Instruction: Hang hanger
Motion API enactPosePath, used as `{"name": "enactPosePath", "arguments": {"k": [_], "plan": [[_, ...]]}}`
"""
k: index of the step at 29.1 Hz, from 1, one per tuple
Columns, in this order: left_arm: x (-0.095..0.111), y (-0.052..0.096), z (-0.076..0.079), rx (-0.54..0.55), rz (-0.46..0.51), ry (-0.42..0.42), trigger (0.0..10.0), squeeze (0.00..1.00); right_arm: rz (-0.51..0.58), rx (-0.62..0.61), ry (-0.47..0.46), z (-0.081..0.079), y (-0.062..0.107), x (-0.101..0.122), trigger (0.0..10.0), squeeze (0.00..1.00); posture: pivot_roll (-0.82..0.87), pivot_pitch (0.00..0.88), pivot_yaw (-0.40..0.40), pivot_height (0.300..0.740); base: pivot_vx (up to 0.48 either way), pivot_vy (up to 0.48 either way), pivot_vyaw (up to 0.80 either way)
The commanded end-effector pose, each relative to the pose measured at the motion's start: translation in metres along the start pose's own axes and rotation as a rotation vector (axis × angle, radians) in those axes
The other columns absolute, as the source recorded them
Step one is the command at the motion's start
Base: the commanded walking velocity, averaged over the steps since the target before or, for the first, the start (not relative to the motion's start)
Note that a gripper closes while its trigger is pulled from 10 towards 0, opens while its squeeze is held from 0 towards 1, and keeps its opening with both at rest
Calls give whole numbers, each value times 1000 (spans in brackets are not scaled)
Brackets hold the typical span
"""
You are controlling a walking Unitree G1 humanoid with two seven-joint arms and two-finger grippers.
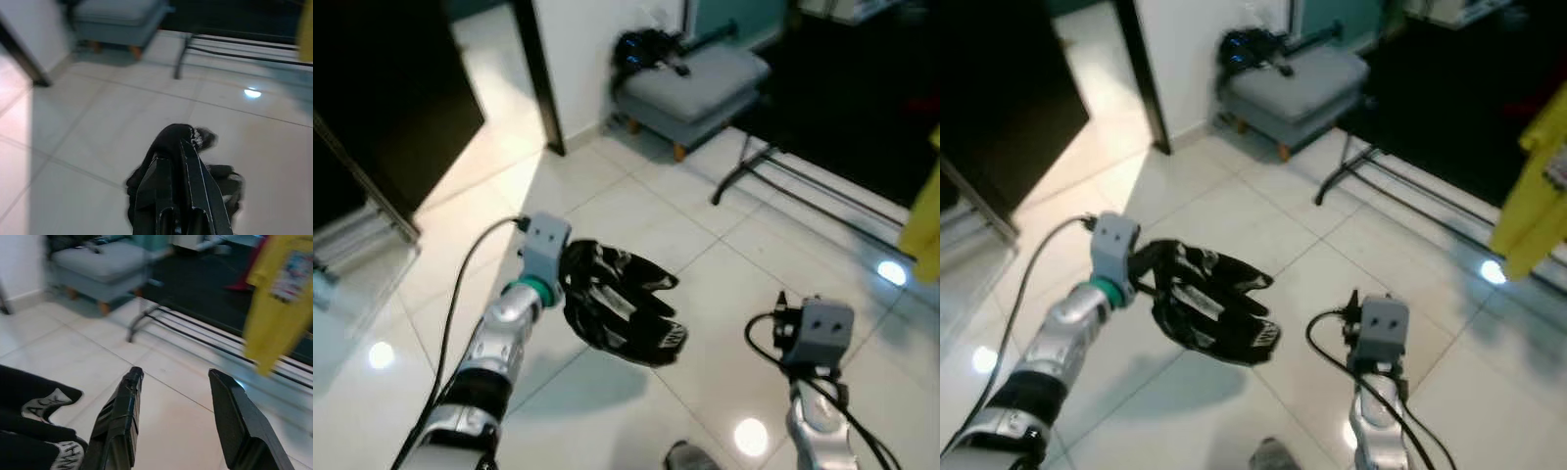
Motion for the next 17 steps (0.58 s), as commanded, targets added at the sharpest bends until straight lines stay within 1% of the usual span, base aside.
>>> {"name": "enactPosePath", "arguments": {"k": [1,2,5,6,7,10,13,14,17], "plan": [[13,-4,1,-17,40,-17,10000,0,35,-19,-1,1,-2,9,10000,0,-289,20,214,740,0,0,-800],[15,-6,3,-28,44,-17,10000,0,47,-37,5,5,-2,13,10000,0,-302,20,224,740,0,0,-800],[16,-8,5,-36,46,-18,10000,0,55,-49,8,7,-2,15,10000,0,-302,20,224,740,0,0,-800],[20,-11,11,-66,56,-20,10000,0,100,-98,22,17,-3,27,10000,0,-321,23,237,740,0,0,-800],[20,-11,11,-66,56,-20,10000,0,100,-98,22,17,-3,27,10000,0,-321,23,237,740,0,0,-800],[20,-14,17,-94,55,-23,10000,0,162,-166,23,32,-7,46,10000,0,-333,28,246,740,0,0,-800],[20,-14,18,-98,54,-22,10000,0,171,-179,21,35,-8,49,10000,0,-333,28,246,740,0,0,-800],[21,-16,20,-109,56,-13,10000,0,183,-200,22,42,-10,55,10000,0,-342,30,246,740,0,0,-800],[21,-16,22,-109,60,-8,10000,0,180,-204,22,45,-10,55,10000,0,-339,30,243,740,0,0,-800]]}}
Point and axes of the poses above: a point about 5 cm out from each wrist's last joint towards the gripper, its own y axis pointing back from the gripper into the wrist, its own x axis along the axis of the wrist's last joint, z = x × y, the point moved 2 cm from there along -y, pointing out of the wrist towards the gripper, and after that the axes turned 7 degrees about y, right-handed, at the moved point
